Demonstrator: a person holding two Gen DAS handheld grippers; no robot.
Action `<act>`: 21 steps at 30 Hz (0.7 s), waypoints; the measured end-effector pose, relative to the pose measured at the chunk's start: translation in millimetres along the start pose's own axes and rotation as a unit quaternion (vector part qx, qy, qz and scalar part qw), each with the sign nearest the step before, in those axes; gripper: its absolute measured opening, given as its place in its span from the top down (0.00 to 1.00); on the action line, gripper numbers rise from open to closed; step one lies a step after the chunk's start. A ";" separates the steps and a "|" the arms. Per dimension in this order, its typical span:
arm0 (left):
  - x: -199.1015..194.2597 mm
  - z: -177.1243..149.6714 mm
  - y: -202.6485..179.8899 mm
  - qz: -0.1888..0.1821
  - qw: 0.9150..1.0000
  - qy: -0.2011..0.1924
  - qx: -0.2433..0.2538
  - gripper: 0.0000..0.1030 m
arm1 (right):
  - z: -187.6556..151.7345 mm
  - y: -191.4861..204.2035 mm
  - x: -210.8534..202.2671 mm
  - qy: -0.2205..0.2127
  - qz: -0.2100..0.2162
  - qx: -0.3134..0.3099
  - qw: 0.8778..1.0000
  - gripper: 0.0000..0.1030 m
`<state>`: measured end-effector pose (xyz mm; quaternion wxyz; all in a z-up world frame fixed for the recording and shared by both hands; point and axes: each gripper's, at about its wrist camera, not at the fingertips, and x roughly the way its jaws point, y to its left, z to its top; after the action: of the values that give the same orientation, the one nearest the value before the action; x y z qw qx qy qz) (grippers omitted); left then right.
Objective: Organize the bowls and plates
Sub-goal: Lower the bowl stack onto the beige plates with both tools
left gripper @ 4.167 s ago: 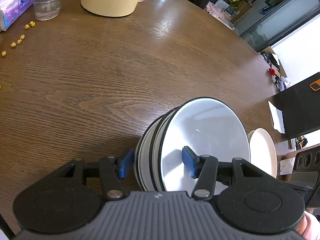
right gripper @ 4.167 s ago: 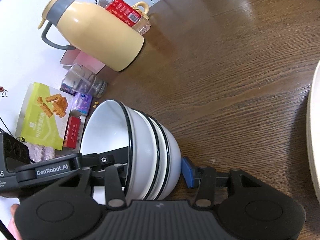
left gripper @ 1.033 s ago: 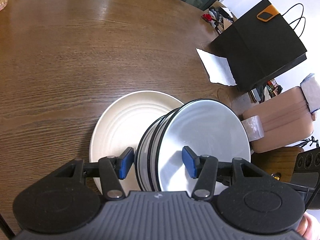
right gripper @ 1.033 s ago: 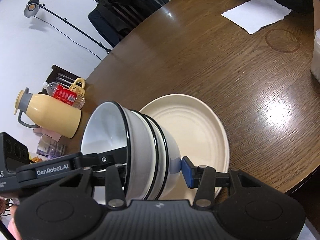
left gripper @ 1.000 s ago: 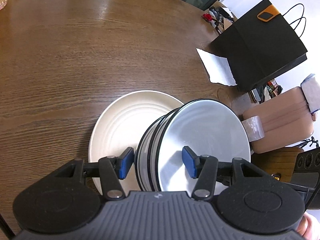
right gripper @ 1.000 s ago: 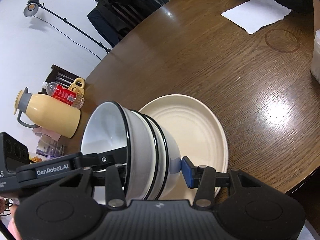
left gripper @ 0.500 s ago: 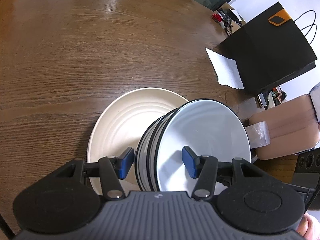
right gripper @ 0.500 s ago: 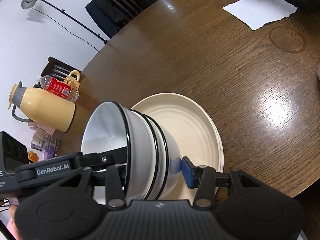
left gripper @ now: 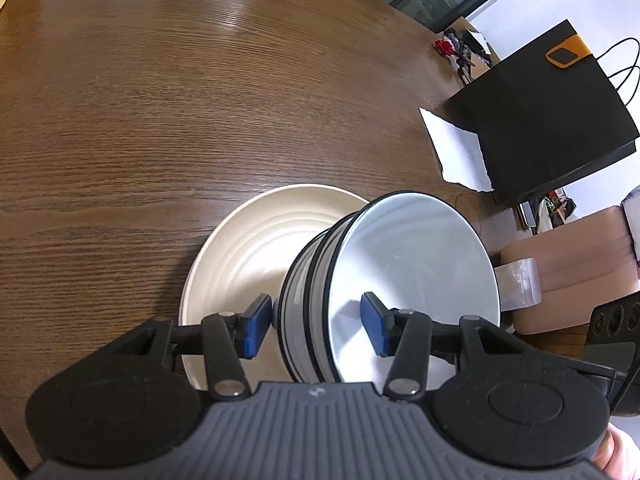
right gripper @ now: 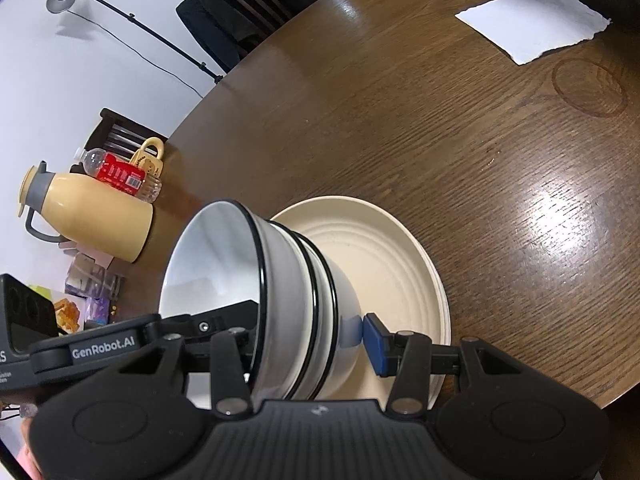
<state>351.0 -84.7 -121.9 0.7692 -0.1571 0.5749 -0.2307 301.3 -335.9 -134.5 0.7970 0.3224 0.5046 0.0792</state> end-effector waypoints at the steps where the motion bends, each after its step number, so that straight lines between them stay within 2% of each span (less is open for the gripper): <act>1: -0.6 -0.6 0.5 0.000 1.000 0.000 0.000 0.53 | 0.4 -0.6 0.1 0.001 0.001 0.000 1.000 0.56; 19: -1.4 -5.5 -7.1 0.017 1.000 -0.009 -0.001 0.51 | -0.1 -2.7 -0.8 0.006 -0.001 -0.007 1.000 0.56; 21: -2.3 -6.1 -7.4 0.015 1.000 -0.012 -0.002 0.47 | 0.3 -2.4 -1.3 0.006 -0.002 -0.008 1.000 0.56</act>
<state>343.3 -89.6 -118.0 0.7790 -0.1524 0.5686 -0.2159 300.4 -338.5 -134.9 0.7964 0.3147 0.5095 0.0839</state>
